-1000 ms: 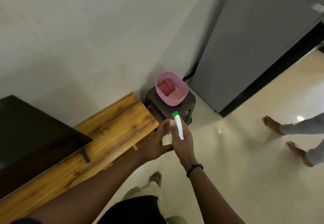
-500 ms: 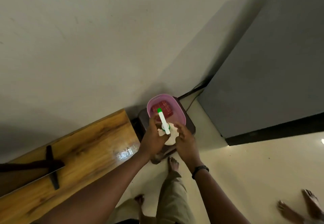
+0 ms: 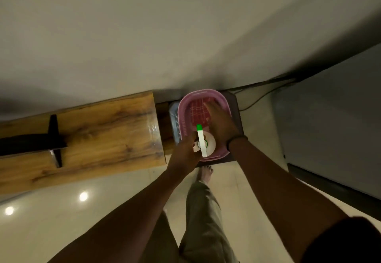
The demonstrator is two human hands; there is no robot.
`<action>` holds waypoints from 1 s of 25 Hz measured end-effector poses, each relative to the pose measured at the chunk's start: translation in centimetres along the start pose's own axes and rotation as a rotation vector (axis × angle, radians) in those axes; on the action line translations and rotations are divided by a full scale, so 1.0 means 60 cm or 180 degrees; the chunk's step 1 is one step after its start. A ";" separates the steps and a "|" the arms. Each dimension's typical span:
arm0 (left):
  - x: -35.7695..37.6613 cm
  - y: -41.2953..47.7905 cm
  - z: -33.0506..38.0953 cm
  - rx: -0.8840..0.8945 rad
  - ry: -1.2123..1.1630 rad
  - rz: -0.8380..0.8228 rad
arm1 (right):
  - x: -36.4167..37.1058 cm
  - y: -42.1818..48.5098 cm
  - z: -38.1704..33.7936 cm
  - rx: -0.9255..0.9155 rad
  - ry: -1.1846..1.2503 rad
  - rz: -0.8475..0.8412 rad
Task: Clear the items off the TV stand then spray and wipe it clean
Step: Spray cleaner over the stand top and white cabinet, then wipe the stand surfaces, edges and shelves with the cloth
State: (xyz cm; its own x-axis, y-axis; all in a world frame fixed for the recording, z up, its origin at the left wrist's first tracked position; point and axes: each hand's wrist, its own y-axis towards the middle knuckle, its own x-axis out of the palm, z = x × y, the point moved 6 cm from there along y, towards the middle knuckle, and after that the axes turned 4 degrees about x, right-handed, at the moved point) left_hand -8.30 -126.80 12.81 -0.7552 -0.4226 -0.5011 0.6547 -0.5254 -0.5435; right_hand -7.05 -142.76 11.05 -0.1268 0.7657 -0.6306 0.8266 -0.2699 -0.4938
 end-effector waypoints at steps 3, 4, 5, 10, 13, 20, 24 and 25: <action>0.022 0.014 -0.027 -0.0031 0.0087 -0.0094 | 0.028 0.081 0.017 -0.0114 -0.0913 -0.0218; 0.026 0.016 -0.031 -0.0024 0.0076 -0.0102 | 0.037 0.095 0.024 -0.0075 -0.1010 -0.0173; 0.028 0.018 -0.036 -0.0041 0.0005 -0.0119 | 0.046 0.107 0.028 -0.0021 -0.1119 -0.0098; 0.022 0.013 -0.044 -0.0129 -0.0226 -0.0338 | 0.057 0.112 0.028 0.0155 -0.1864 -0.0055; -0.002 -0.001 -0.053 0.0004 -0.0148 -0.0257 | 0.029 0.098 0.013 0.0081 -0.1924 0.0029; -0.105 -0.066 -0.164 0.0102 -0.0432 0.0374 | -0.092 -0.017 -0.137 -0.0096 -0.0263 0.1181; -0.179 -0.120 -0.331 0.0141 0.0155 0.0325 | -0.026 -0.094 -0.262 -0.0021 0.1978 0.0988; -0.194 -0.126 -0.363 0.0066 0.0292 0.0308 | 0.001 -0.099 -0.273 0.0111 0.2336 0.0789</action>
State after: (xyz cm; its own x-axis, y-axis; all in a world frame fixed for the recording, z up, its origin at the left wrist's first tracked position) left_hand -3.73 -101.82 8.09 -0.6817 -0.4031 -0.6106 0.7227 -0.5010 -0.4761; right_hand -3.01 -131.54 23.74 0.4652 0.8681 -0.1731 0.7643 -0.4926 -0.4163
